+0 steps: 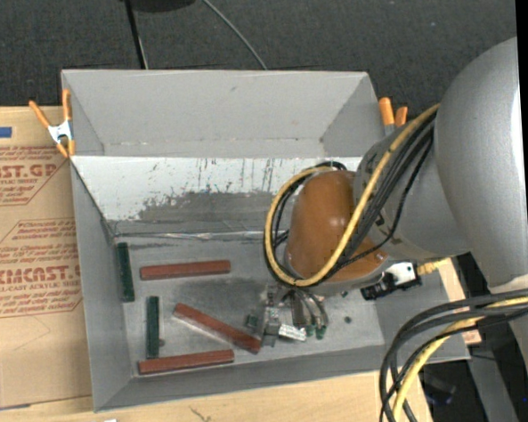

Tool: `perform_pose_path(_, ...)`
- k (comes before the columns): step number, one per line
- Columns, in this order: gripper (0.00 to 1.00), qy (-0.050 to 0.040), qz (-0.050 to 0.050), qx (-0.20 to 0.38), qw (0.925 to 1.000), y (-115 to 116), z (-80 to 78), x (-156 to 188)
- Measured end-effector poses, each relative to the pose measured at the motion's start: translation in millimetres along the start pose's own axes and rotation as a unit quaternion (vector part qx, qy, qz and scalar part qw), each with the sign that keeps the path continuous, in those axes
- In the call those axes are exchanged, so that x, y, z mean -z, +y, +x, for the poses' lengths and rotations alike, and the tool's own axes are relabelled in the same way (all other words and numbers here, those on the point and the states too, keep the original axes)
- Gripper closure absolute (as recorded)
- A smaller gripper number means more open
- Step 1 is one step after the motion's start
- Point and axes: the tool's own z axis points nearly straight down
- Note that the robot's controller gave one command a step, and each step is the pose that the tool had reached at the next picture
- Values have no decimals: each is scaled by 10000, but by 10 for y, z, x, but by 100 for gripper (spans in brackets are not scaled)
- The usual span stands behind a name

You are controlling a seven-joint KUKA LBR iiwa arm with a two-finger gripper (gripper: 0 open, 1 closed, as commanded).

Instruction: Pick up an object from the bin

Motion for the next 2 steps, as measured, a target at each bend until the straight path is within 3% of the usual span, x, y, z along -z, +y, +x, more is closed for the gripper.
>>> perform_pose_path(2, 100, -35, -9, -1, 10000, 5, -9, 344)
